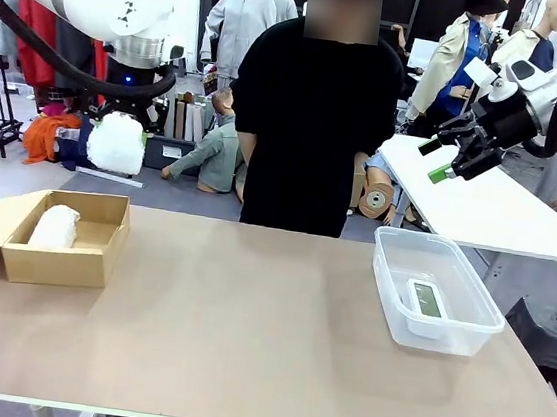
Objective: Separate and place wrapped and unwrapped clocks.
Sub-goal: If the picked Digital clock is wrapped, place it in the Package Box ; if not, place it in the Organizing box.
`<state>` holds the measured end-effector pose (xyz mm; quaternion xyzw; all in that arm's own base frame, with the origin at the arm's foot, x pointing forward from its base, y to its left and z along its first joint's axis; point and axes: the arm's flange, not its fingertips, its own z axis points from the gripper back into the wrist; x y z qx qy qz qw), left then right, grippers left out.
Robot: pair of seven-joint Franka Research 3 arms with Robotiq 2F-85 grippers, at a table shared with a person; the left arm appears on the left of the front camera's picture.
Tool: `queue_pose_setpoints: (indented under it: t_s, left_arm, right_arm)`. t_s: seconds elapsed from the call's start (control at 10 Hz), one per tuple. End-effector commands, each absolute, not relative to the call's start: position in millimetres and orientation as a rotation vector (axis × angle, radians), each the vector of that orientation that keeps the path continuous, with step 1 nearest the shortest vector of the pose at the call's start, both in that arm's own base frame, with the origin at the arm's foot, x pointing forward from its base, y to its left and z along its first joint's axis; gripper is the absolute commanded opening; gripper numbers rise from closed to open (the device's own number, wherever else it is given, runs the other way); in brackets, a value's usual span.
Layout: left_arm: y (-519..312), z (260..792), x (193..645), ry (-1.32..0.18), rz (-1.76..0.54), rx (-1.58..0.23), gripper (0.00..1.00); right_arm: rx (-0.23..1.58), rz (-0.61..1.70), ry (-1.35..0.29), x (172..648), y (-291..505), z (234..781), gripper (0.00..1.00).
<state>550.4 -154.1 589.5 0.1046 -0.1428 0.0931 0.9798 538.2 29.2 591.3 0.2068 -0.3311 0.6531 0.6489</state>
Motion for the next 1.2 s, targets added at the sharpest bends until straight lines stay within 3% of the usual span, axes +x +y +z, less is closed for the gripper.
queue_pose_setpoints:
  t_s: [0.0, 0.8, 1.1]
  left_arm:
    - [-150.7, 593.6, 550.5, -0.294, 0.191, 0.223, 0.0]
    - [-89.1, 527.6, 572.4, -0.153, 0.193, 0.064, 0.0]
    - [-72.7, 486.0, 579.6, -0.195, 0.224, 0.023, 0.0]
  right_arm:
    - [0.469, 1.486, -0.754, 538.0, 29.3, 592.7, 1.0]
    - [0.469, 1.486, -0.754, 538.0, 29.3, 592.7, 1.0]
    - [0.469, 1.486, -0.754, 538.0, 29.3, 592.7, 1.0]
